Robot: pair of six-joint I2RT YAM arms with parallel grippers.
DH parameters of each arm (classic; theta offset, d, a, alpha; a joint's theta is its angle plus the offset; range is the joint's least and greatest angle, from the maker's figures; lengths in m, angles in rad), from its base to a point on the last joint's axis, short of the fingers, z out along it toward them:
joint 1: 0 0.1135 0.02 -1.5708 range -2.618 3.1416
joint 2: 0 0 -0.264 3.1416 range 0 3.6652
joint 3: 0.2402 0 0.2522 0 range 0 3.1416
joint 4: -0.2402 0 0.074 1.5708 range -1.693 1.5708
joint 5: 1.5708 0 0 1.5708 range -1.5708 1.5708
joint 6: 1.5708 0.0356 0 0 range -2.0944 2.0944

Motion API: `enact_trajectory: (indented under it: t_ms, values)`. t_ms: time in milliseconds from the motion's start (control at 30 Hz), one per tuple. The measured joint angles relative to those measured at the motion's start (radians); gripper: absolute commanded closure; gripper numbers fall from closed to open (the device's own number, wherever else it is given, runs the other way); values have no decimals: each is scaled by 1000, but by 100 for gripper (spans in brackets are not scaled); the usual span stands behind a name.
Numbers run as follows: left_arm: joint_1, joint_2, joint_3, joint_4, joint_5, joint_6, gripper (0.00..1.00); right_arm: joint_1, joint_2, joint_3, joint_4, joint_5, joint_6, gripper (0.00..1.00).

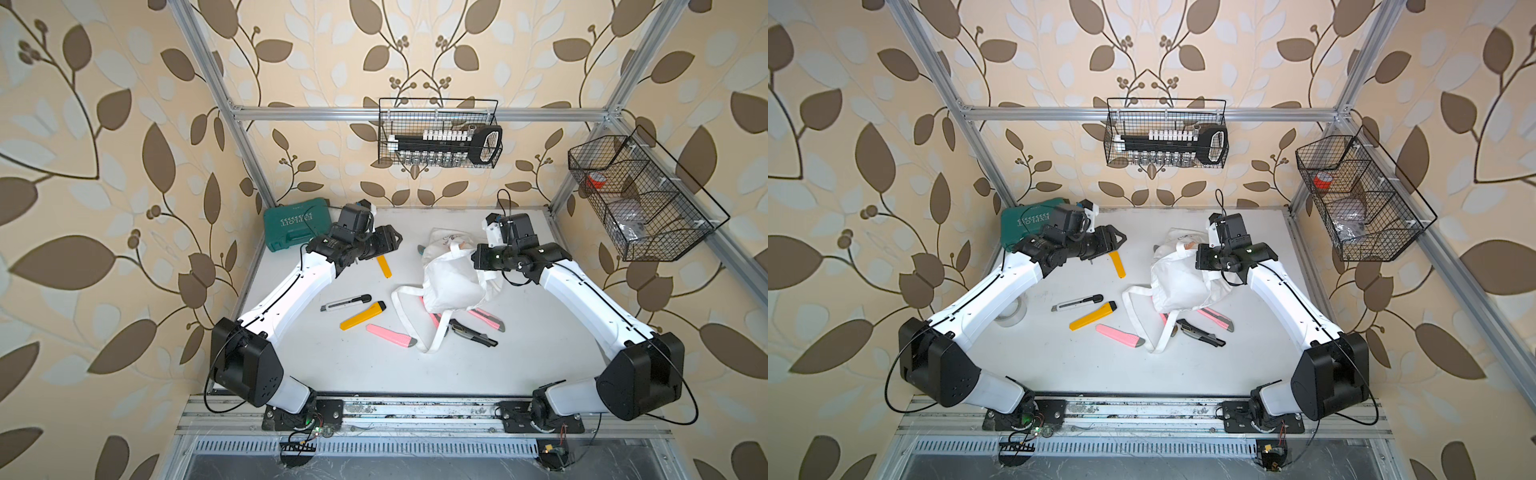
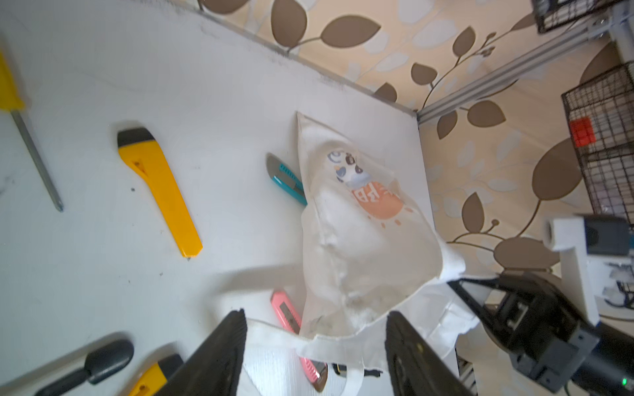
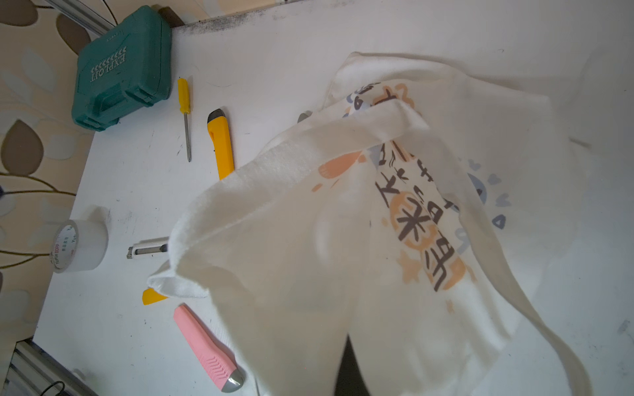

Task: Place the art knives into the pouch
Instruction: Open the pouch at the center of the board.

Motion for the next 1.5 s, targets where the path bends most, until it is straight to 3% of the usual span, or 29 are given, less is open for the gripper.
enact_trajectory:
  t_ms: [200, 433, 800, 1067, 1133, 1167, 1233, 1500]
  values:
    - [-121, -88, -212, 60, 11, -63, 33, -37, 45, 22, 2, -56, 31, 100]
    - [-216, -80, -364, 225, 4, -107, 33, -52, 50, 80, 8, -129, 54, 100]
    - [-247, 171, -373, 411, -41, -99, 33, -52, 50, 115, 11, -226, 73, 100]
    - [-249, 259, -352, 460, -81, -84, 34, -52, 39, 132, 10, -262, 76, 100]
    - [-249, 273, -328, 482, -81, -79, 39, -52, 33, 132, 10, -266, 76, 100]
    - [-249, 281, -316, 499, -80, -78, 49, -52, 29, 132, 8, -267, 76, 100]
    - [-249, 296, -295, 538, -78, -77, 100, -52, 21, 132, 8, -270, 76, 100]
    - [-230, 296, -216, 555, -19, -69, 100, -52, -5, 172, -61, -219, 40, 100]
